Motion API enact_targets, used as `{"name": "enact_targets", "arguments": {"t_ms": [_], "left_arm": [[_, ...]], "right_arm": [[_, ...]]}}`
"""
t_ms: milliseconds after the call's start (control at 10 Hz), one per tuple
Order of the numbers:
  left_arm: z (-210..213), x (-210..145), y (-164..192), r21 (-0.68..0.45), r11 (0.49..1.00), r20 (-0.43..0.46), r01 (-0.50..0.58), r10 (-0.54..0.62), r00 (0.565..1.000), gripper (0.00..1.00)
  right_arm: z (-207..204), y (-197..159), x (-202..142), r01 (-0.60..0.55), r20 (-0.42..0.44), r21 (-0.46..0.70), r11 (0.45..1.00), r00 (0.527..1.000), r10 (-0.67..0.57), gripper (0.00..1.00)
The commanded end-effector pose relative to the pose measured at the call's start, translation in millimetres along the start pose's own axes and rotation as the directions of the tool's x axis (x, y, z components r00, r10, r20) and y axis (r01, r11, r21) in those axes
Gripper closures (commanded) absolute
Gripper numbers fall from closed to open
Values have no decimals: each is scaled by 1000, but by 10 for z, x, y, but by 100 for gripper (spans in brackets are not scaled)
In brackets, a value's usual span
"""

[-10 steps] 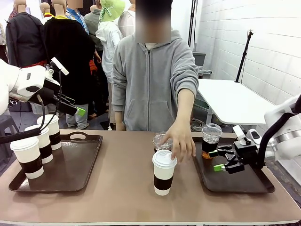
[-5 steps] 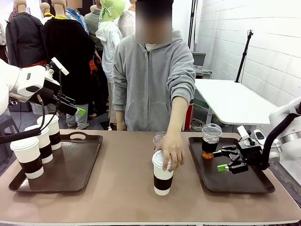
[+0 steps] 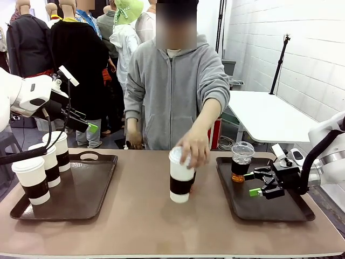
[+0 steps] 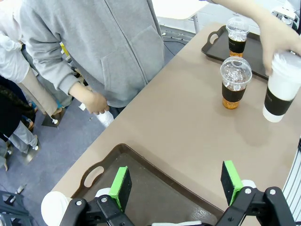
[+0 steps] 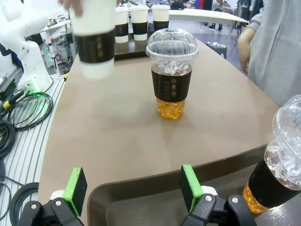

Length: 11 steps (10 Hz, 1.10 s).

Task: Distribute the coffee onto the tray.
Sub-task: Pick up another iced Americano from the middle of the table and place it on the right Handle tray.

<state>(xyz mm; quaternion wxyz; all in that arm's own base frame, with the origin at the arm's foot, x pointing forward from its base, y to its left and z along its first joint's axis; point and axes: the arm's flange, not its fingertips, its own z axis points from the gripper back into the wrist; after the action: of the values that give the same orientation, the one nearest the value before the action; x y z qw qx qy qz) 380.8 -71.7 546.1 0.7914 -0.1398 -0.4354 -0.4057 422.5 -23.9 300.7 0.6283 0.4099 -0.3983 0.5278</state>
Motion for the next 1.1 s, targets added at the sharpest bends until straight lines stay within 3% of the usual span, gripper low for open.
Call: {"name": "enact_targets", "arguments": {"t_ms": [0,1000], "left_arm": [[-9,-18,20,-3,1000,1,-8,8,1000,0],[-9,-18,20,-3,1000,1,-8,8,1000,0]], "right_arm": [[2,2,-1,0,0,-1,1000,1000,0,0],[-578,241,312,33,-43,-103,994,998,-37,0]]}}
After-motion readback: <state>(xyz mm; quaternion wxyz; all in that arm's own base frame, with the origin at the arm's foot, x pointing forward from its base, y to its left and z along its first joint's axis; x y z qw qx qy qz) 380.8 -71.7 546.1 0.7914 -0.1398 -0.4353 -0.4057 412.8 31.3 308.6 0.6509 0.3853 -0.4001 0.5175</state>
